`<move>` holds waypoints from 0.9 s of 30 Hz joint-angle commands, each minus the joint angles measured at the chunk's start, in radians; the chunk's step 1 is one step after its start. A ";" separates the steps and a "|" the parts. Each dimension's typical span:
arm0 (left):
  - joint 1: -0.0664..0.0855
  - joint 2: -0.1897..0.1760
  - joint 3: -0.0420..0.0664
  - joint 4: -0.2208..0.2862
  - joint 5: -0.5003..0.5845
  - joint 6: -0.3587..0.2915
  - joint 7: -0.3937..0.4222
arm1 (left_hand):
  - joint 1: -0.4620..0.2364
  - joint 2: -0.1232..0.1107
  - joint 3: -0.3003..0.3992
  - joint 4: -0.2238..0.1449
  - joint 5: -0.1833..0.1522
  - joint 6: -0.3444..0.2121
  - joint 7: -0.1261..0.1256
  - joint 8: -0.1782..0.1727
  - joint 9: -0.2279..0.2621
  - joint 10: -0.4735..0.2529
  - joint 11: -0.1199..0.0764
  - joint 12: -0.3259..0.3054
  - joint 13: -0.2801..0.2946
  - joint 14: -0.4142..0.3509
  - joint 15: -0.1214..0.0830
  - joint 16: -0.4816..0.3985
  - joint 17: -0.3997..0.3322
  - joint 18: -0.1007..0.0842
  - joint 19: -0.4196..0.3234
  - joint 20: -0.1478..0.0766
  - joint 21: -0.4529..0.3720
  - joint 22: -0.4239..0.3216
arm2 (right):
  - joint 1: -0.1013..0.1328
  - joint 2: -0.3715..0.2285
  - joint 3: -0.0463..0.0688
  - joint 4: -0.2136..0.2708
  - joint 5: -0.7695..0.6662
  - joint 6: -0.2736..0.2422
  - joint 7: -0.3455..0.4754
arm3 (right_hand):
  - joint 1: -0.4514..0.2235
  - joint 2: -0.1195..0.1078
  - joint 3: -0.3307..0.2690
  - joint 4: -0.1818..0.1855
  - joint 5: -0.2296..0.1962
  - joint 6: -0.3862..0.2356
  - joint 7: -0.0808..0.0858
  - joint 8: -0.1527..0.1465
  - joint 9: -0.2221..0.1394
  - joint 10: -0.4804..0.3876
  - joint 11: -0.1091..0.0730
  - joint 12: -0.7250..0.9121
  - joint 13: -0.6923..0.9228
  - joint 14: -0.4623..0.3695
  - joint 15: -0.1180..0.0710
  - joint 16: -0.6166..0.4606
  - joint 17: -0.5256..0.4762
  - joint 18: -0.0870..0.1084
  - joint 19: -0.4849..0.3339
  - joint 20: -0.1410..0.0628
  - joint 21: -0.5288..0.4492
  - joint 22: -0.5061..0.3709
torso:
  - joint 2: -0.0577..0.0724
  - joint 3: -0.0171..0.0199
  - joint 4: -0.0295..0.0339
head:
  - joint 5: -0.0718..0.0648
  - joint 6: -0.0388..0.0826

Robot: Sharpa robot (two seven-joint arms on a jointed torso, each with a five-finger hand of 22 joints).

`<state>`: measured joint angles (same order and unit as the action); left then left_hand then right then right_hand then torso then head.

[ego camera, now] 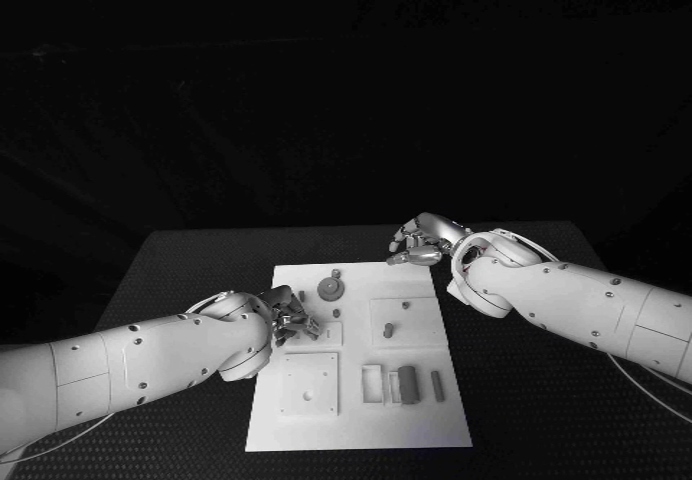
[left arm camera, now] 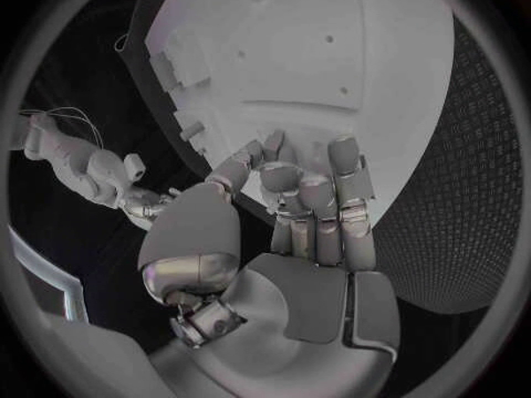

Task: Assemble the parts on the task board

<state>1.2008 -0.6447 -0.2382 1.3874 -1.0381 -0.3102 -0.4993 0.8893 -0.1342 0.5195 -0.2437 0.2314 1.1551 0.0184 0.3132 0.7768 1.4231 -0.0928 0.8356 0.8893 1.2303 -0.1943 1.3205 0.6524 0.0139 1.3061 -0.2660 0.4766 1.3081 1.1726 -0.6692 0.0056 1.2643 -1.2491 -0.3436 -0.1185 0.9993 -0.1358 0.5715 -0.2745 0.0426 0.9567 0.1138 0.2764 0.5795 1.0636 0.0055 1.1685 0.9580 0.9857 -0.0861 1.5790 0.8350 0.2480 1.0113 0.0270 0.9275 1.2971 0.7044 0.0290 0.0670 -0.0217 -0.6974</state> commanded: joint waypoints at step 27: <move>-0.003 -0.001 0.000 0.002 0.055 0.031 0.008 | -0.009 -0.002 -0.010 0.005 -0.003 0.078 -0.022 -0.006 0.000 -0.027 -0.022 0.008 -0.002 -0.012 -0.009 0.008 -0.003 -0.006 0.000 -0.009 -0.006 0.012 | 0.000 0.002 0.000 -0.004 0.005 0.010 0.007 | -0.006 0.007 0.001 0.003 0.006 0.001 0.006 -0.007 0.001 -0.003 0.003 0.000 -0.001 -0.002 -0.007 -0.002 -0.002 0.014 -0.007 0.002 -0.002 -0.001 | 0.000 0.0006 -0.0006 | 0.000 0.001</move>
<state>1.1999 -0.6463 -0.2380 1.3876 -1.0104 -0.2948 -0.5001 0.8790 -0.1445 0.5057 -0.2353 0.2310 1.2205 -0.0143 0.3101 0.7759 1.3985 -0.1069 0.8401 0.8882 1.2150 -0.1967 1.3250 0.6500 0.0144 1.3060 -0.2658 0.4765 1.3077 1.1725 -0.6681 0.0055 1.2612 -1.2451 -0.3425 -0.1183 0.9993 -0.1358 0.5715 -0.2745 0.0426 0.9573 0.1131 0.2764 0.5793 1.0636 0.0055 1.1685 0.9582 0.9827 -0.0875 1.5790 0.8343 0.2562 1.0113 0.0271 0.9275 1.2971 0.7046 0.0290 0.0665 -0.0221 -0.6970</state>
